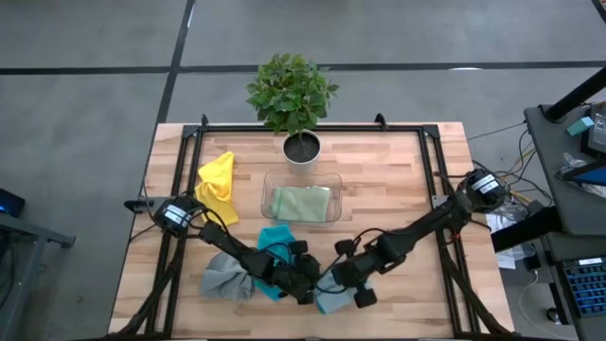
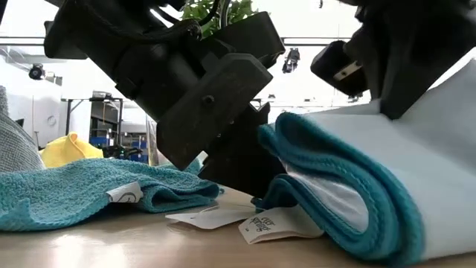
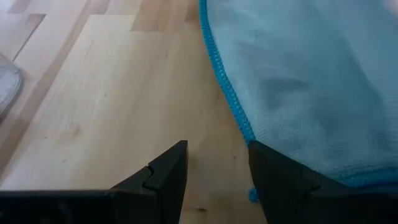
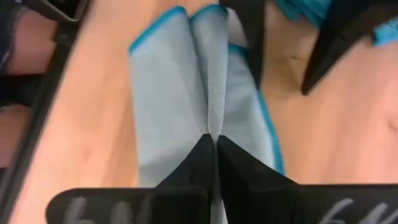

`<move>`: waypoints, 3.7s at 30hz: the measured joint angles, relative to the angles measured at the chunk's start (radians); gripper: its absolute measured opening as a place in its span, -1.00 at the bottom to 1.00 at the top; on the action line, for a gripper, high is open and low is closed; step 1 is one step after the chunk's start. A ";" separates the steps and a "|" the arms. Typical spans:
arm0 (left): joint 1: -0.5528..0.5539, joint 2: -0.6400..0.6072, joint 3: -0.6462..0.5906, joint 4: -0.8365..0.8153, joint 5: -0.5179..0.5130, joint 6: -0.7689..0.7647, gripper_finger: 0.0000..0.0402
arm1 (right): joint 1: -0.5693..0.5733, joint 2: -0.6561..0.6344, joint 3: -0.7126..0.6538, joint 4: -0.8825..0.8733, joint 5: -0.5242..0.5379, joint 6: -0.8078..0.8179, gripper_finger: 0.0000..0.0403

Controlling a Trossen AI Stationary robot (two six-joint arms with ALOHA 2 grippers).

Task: Fold microfiber towels
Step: Fold the light blue microfiber cloth

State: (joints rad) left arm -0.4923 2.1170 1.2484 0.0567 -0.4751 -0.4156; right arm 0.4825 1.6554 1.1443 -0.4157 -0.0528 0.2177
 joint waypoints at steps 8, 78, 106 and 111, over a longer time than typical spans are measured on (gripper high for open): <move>0.000 -0.001 -0.001 -0.005 0.003 0.003 -0.22 | -0.050 0.000 -0.059 0.001 0.054 -0.010 -0.96; -0.010 -0.200 0.007 -0.121 0.206 -0.206 -0.22 | -0.019 -0.246 -0.248 0.047 0.201 -0.053 -0.60; -0.003 -0.143 -0.003 -0.098 0.234 -0.182 -0.96 | -0.039 -0.228 -0.364 0.219 0.210 -0.071 -0.95; -0.003 -0.154 -0.018 -0.122 0.165 -0.178 -0.99 | -0.057 -0.215 -0.391 0.219 0.249 -0.073 -0.96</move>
State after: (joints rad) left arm -0.4950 1.9625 1.2302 -0.0656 -0.3099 -0.5938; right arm 0.4259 1.4403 0.7533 -0.1964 0.1959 0.1449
